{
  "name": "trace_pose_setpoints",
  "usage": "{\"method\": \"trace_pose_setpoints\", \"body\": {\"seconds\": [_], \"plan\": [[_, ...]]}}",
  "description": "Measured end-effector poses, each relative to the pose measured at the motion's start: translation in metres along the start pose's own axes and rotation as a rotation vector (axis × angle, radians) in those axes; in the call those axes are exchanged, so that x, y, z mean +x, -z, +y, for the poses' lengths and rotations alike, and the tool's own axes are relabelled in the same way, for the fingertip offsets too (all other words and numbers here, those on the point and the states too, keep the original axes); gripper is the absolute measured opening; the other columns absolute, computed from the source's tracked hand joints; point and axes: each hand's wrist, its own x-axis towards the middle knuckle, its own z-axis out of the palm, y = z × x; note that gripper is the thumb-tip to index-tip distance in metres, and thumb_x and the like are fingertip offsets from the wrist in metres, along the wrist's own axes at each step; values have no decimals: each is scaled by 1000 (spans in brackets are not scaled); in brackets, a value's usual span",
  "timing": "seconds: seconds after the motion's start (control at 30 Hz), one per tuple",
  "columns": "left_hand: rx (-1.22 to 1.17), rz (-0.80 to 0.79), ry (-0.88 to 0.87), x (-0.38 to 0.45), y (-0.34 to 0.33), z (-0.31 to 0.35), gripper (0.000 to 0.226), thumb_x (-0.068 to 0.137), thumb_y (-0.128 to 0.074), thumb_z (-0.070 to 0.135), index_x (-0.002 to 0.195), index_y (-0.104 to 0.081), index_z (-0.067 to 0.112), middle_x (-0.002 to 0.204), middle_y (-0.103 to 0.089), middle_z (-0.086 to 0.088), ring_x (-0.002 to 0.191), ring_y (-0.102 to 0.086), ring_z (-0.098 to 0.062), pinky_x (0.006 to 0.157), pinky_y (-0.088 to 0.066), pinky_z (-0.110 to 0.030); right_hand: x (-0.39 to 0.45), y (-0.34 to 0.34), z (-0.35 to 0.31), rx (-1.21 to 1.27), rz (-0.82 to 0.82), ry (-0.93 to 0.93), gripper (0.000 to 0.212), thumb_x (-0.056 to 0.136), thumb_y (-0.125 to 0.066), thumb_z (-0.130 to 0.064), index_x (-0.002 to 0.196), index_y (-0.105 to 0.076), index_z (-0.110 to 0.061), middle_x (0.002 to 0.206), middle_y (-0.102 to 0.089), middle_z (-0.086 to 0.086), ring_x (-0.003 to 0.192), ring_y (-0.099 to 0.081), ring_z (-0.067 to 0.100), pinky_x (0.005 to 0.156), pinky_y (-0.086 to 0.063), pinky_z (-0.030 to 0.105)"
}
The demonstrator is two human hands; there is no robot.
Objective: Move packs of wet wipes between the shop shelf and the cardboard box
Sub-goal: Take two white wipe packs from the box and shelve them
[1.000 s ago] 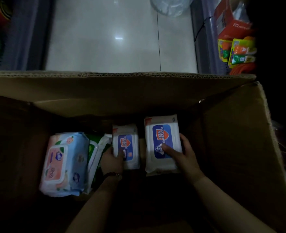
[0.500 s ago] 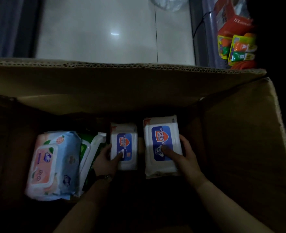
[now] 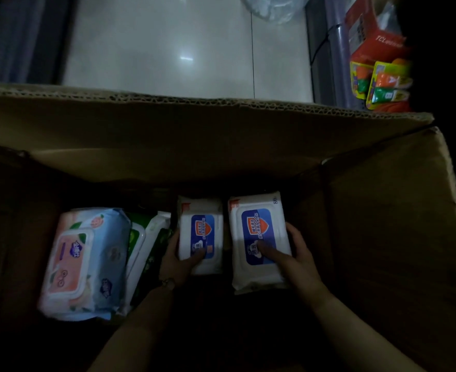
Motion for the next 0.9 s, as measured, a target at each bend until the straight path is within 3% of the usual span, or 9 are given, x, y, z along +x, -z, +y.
{"method": "trace_pose_setpoints", "body": {"seconds": [0.2, 0.33, 0.47, 0.53, 0.67, 0.73, 0.9], "plan": [[79, 23, -18, 3, 0, 1, 86, 72, -79, 9, 142, -30, 12, 142, -43, -13, 127, -46, -31, 92, -46, -39, 2, 0, 1, -13, 4, 1, 72, 73, -77, -19, 135, -42, -31, 120, -60, 1, 100, -64, 21, 68, -56, 31], [151, 30, 32, 2, -11, 2, 95, 66, -84, 16, 144, -30, 13, 143, -45, -12, 130, -44, -30, 100, -40, -38, 0, -1, 1, -23, 6, 1, 79, 61, -78, -28, 132, -44, -32, 119, -61, 1, 102, -64, 22, 71, -56, 33], [192, -45, 13, 1, -23, 5, 90, 67, -83, 18, 141, -32, 13, 137, -50, -9, 124, -48, -26, 92, -38, -28, 0, -3, 1, -14, 1, 0, 79, 59, -78, -30, 130, -44, -35, 113, -62, -4, 96, -64, 17, 61, -55, 26], [184, -37, 21, -1, -24, 8, 90, 69, -82, 16, 142, -31, 14, 135, -49, -6, 122, -48, -24, 91, -37, -28, 1, -1, 1, -3, -1, -15, 78, 61, -77, -28, 130, -43, -36, 115, -61, -2, 98, -64, 19, 64, -56, 29], [238, 2, 40, 1, -21, 11, 94, 52, -89, 36, 133, -42, 23, 123, -58, -2, 112, -55, -21, 88, -46, -31, -1, 3, 4, 5, 8, -51, 76, 70, -77, -23, 136, -41, -34, 122, -59, 1, 100, -63, 21, 67, -56, 33], [254, 10, 95, -2, -21, 19, 88, 58, -88, 31, 132, -43, 18, 115, -57, 0, 113, -55, -25, 91, -46, -35, -5, 4, 2, 3, 22, -59, 74, 75, -77, -20, 138, -40, -32, 118, -59, 0, 98, -63, 20, 65, -55, 31], [219, 60, 171, -24, -13, 46, 93, 52, -84, 46, 133, -48, 15, 126, -59, -9, 113, -57, -30, 98, -48, -47, -30, 1, -16, -24, 41, -73, 69, 77, -76, -18, 134, -40, -33, 100, -57, -7, 87, -60, 16, 58, -48, 28]]}}
